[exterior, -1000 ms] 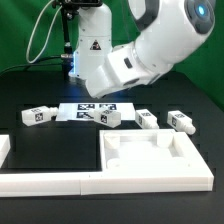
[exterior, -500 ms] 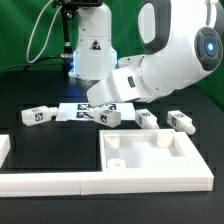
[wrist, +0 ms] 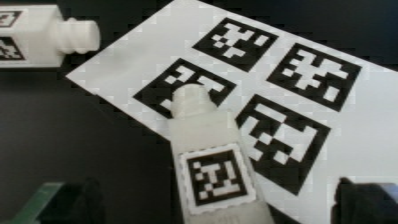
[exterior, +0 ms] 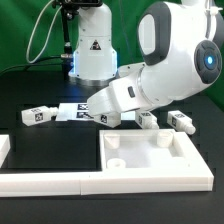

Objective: Assemble one leg

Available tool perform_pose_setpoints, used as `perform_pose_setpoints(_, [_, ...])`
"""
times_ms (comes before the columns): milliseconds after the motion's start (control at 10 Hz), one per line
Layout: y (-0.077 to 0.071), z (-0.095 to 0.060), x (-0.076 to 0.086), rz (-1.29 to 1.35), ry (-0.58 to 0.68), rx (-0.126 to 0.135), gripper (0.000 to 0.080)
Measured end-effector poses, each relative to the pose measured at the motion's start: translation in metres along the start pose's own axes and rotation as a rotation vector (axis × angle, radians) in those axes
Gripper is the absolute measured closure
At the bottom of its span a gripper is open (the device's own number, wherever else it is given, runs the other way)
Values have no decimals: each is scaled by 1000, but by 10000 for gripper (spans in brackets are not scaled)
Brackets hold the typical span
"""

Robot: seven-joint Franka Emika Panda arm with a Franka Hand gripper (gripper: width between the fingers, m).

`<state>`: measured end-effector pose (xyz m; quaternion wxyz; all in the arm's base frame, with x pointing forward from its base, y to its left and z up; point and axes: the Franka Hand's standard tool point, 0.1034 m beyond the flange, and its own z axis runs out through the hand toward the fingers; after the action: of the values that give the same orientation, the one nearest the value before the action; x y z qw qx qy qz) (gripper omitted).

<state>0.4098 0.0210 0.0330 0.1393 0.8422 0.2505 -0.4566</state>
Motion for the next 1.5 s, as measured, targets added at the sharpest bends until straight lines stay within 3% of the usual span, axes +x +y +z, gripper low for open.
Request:
perform_pose_setpoints(600, [-2, 12, 12, -10, 22, -3, 151])
perform_pose_setpoints(900, [-2, 13, 12, -10, 21, -2, 518])
perform_pose_setpoints(1100, [-1, 8, 11, -26, 22, 3, 517])
perform_pose_setpoints(1300, [13, -41, -10, -36, 53, 95, 517])
perform_pose_setpoints(1400, [20, -65, -15, -16, 89, 128, 517])
perform_pose_setpoints(1500, [31, -87, -22, -15, 162, 124, 517])
